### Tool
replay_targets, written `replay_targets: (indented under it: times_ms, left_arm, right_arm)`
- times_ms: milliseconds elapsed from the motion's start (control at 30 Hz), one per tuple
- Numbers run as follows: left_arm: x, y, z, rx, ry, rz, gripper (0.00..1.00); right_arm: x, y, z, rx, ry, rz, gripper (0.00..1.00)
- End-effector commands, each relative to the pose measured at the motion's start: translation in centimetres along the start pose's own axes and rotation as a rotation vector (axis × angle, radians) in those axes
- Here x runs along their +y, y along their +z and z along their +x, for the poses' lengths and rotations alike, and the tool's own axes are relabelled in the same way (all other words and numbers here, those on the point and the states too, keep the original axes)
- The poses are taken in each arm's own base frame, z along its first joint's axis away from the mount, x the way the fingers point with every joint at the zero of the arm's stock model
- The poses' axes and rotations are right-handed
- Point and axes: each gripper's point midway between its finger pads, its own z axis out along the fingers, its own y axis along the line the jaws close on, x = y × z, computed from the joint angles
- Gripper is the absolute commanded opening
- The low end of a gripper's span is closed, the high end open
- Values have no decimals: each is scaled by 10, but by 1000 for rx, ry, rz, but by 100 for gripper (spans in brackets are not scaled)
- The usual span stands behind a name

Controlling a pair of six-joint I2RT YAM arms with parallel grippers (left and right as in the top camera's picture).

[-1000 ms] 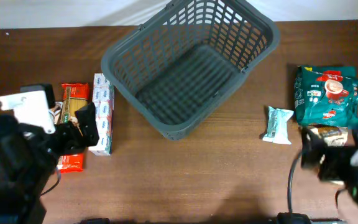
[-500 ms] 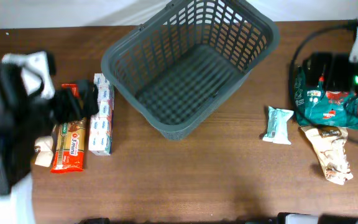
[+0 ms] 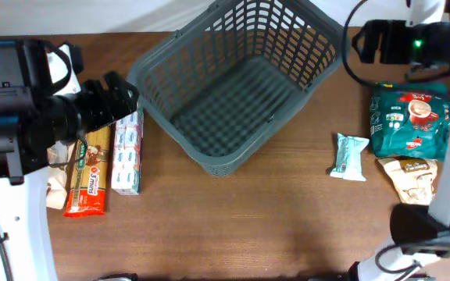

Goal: Pack container
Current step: 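Reach both grippers up to the near rim of the grey basket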

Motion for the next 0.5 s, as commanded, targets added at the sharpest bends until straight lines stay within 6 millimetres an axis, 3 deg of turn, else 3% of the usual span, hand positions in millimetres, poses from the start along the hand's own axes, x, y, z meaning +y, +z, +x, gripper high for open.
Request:
replay_targets:
  times_ms: [0,67,300,467]
  left_arm:
    - [1,-2,1,-13,-100,-42,91]
    - [-1,1,8,11,-115,-56,85]
    - [-8,32,19,57,-108,-173,85]
    - [-13,59,29,120,-140,-220,86]
  right_arm:
    - [5,-2,-10,-35,-19,-39,99]
    - [5,0,-11,-40,-21,-38,99]
    - [3,0,-22,-80,-33,-30,99]
    - [-1,15,-28,-84,-34,-35,99]
